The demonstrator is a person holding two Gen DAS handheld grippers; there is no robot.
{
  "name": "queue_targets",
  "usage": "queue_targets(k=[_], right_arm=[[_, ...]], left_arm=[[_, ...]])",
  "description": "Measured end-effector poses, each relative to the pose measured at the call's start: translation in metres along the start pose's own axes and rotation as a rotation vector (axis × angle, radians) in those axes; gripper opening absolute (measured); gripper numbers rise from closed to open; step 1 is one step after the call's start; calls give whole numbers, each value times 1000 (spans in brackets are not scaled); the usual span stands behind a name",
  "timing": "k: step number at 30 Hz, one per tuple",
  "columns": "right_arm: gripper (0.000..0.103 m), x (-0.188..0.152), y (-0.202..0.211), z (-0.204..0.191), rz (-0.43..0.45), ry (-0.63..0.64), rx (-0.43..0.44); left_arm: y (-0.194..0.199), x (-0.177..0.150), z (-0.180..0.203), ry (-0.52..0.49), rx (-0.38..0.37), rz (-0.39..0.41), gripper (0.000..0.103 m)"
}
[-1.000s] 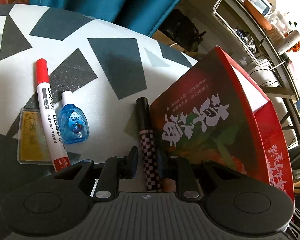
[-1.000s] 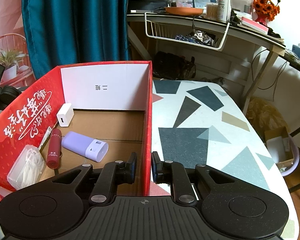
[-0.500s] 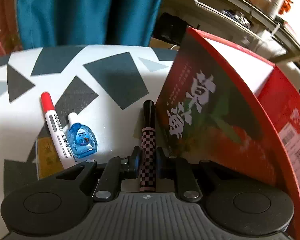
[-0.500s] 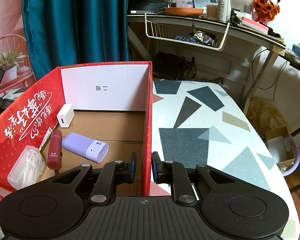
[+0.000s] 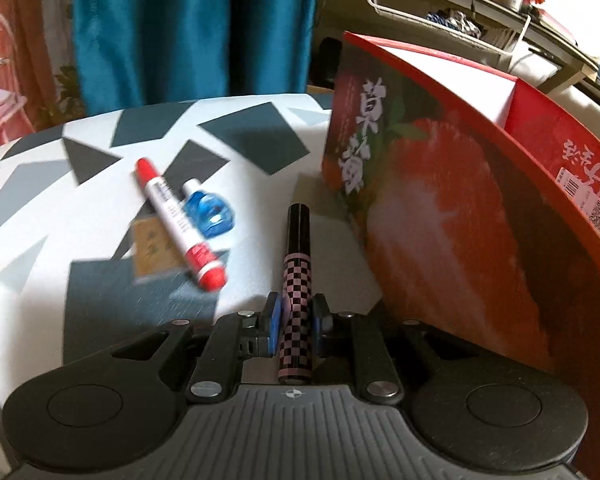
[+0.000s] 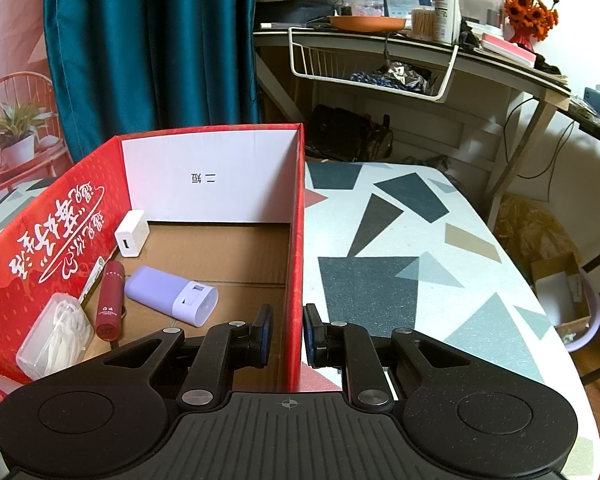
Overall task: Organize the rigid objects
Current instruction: 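Lower the left gripper onto the pink checkered pen and close it, then lift the pink checkered pen off the table with the left gripper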
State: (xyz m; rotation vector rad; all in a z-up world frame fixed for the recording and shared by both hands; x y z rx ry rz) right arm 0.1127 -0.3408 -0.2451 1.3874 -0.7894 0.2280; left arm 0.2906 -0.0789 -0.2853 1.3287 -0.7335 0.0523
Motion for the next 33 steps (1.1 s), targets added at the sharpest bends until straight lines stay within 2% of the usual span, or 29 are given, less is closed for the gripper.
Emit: queue_targets(k=[3,16,21,24,28,33], right_arm=[[16,-1,1,1,2,0,1],[16,-1,1,0,3,-1,1],[16,-1,1,1,2,-1,1],[16,-1,1,1,3,-1,1],[16,-1,1,0,3,0,1],[16,-1,1,1,3,-2,1]], left_arm=[[4,-5,-4,36,-5,8,18],[-6,4,1,17,10,52,18],[-6,1,-10,78,-49,63,17],[-6,-1,-8,73,-46,72,17],[-3,-6,-8,129,-51,79,17],[1,-15,-9,130,-57,87,17]])
Point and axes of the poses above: each gripper's, at about its wrist camera, not at the fingertips, and y roughly against the way its jaws point, z to its right, x to its top, the point moved 1 cm from there along -y, roughly the way its jaws point, and after that the axes turned 11 degrees about -z, right-handed, at the moved point
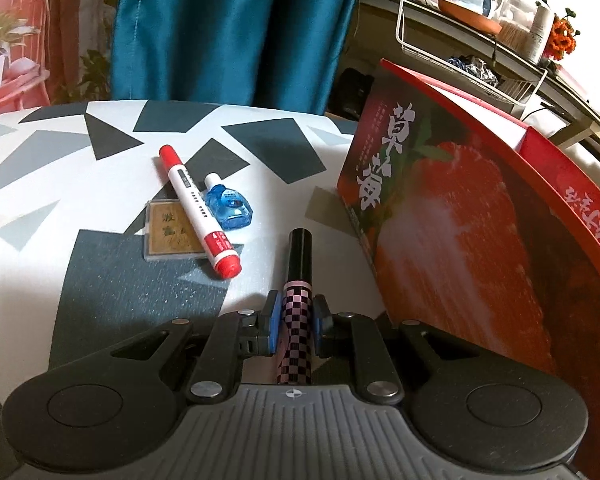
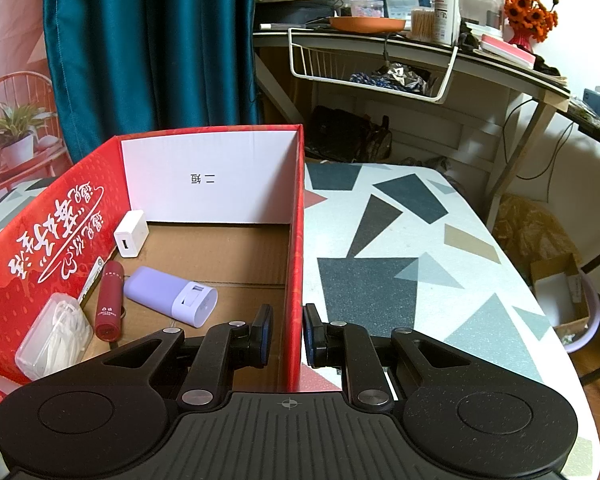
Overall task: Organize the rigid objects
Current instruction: 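Lift the pink checkered pen off the table with the left gripper, then carry the pink checkered pen into the red box and open the left gripper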
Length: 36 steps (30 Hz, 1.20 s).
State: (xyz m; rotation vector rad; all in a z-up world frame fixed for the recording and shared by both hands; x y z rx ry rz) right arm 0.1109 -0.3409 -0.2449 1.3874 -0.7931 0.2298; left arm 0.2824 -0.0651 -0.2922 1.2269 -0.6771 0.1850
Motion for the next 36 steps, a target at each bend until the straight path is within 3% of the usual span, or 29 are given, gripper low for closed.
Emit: queue_targets(k=[11,23,29,36], right_arm=[[13,0,1,0,0,7,-12],[10,-2,2,1,17,-21,-27],[10,-2,2,1,24,-26,-27],[10,-3,3,1,30,-32,-23]], left_arm=[[8,4,-3,16,10,-11,17],[63,24,4,-2,-40,133,17],[85,42,29,-83,-86,186,17],[81,64,68,-229,-142,201,17]])
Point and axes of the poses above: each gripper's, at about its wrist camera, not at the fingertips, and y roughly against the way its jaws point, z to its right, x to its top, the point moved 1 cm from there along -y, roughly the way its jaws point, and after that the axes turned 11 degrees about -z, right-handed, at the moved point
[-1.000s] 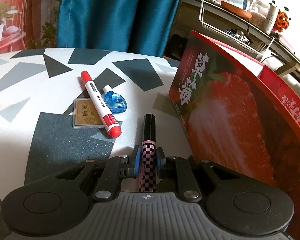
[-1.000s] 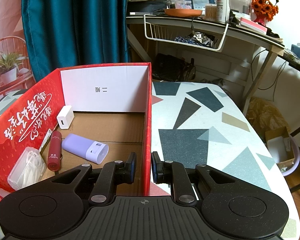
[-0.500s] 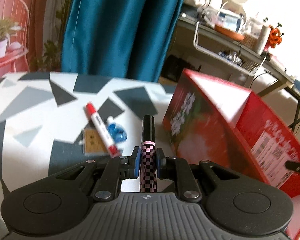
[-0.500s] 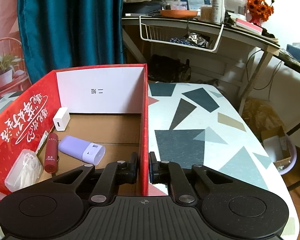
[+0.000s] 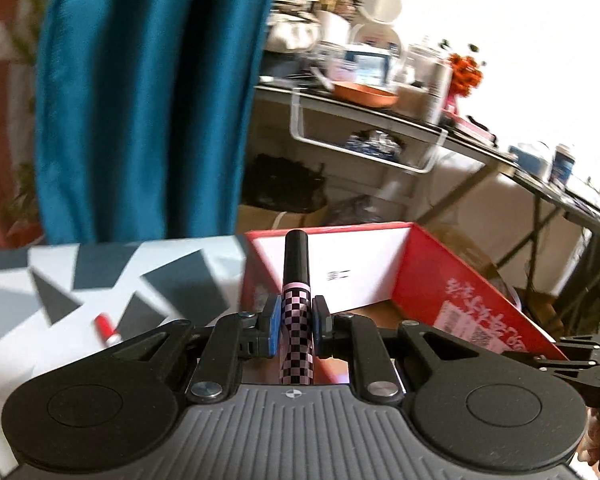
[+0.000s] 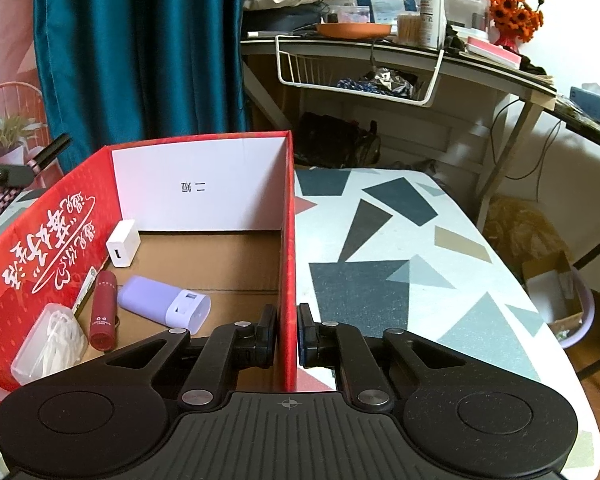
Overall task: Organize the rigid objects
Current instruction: 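Carry the pink checkered pen into the red box and open the left gripper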
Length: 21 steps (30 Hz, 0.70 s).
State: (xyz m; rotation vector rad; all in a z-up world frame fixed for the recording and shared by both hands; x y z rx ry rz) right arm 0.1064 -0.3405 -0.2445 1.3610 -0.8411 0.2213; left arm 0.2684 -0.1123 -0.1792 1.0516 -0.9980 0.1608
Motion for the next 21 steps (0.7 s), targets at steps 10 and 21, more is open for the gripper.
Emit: queue_targets(k=[10,21], right_arm=[[10,0,0,0,3,-1,4],[10,0,-1,0,4,-1,10]], left_arm=[[-47,19,35,-158,-69,-97,17],[-85,12,32,-175,-78,-216,17]])
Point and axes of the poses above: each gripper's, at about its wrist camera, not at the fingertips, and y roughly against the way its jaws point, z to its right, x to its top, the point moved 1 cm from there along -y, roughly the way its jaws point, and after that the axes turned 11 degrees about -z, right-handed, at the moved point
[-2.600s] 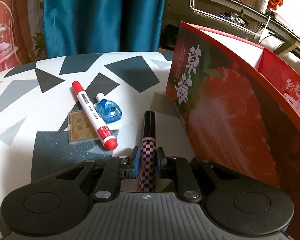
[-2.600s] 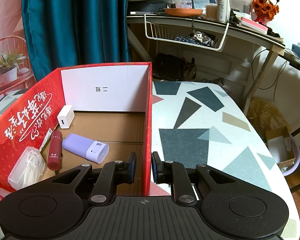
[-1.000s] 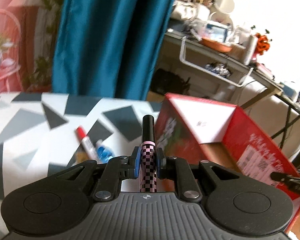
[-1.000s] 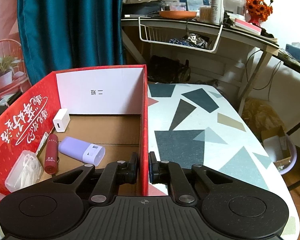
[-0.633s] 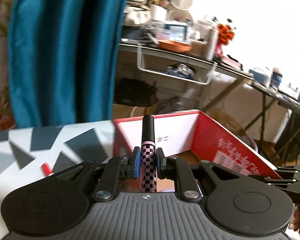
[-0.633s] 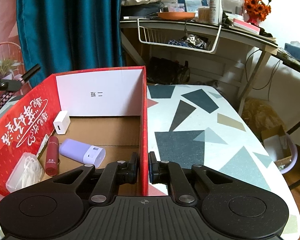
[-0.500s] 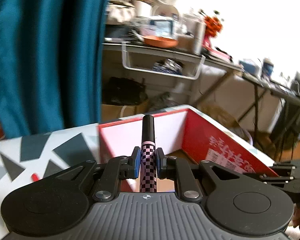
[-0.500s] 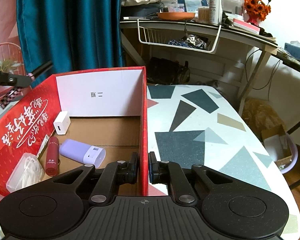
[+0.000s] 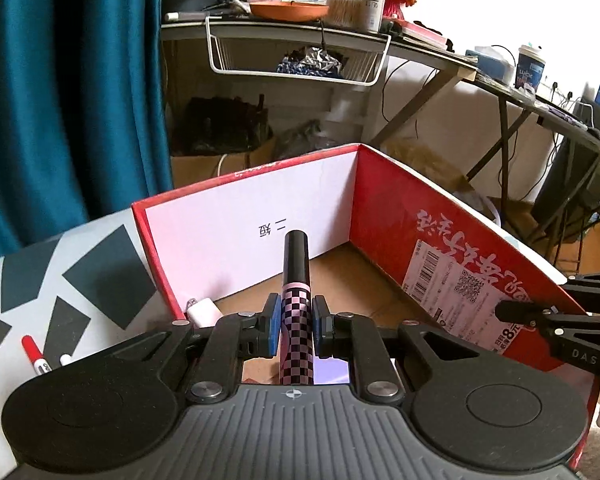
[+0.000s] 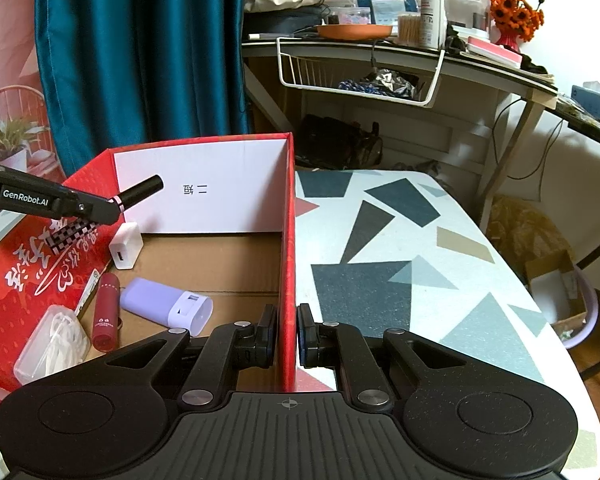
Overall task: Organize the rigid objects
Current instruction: 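Carry the pink checkered pen into the red box and open the left gripper, then return the left gripper to the table and close on the red-capped white marker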
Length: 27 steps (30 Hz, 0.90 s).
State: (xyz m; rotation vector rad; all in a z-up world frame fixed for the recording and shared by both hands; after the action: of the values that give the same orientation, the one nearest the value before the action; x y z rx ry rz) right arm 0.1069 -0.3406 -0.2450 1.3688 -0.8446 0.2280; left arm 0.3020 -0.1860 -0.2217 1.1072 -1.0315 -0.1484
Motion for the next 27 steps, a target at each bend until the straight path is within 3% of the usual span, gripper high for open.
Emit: queue_targets(k=[7,12,16,18,22,27], right_arm=[[10,0,0,0,-1,0,1],[10,0,-1,0,-2,0,3],[10,0,-1,0,-3,-1,3],[10,0,-1,0,-2,-2,4],[10,-1,-1,0,-2,-3,5],[11,-1,-1,0,-2,-1,2]], left_arm=[[15,-1,-11,10,-64,47,21],[43,-4,-43,118,-77,130,43],[63,-14,-78,183,-34,169,48],[69,-20,-97,248,2,176,58],[79,-35,-133,366,56,179,59],[71,-54,-150,415,152,124,56]])
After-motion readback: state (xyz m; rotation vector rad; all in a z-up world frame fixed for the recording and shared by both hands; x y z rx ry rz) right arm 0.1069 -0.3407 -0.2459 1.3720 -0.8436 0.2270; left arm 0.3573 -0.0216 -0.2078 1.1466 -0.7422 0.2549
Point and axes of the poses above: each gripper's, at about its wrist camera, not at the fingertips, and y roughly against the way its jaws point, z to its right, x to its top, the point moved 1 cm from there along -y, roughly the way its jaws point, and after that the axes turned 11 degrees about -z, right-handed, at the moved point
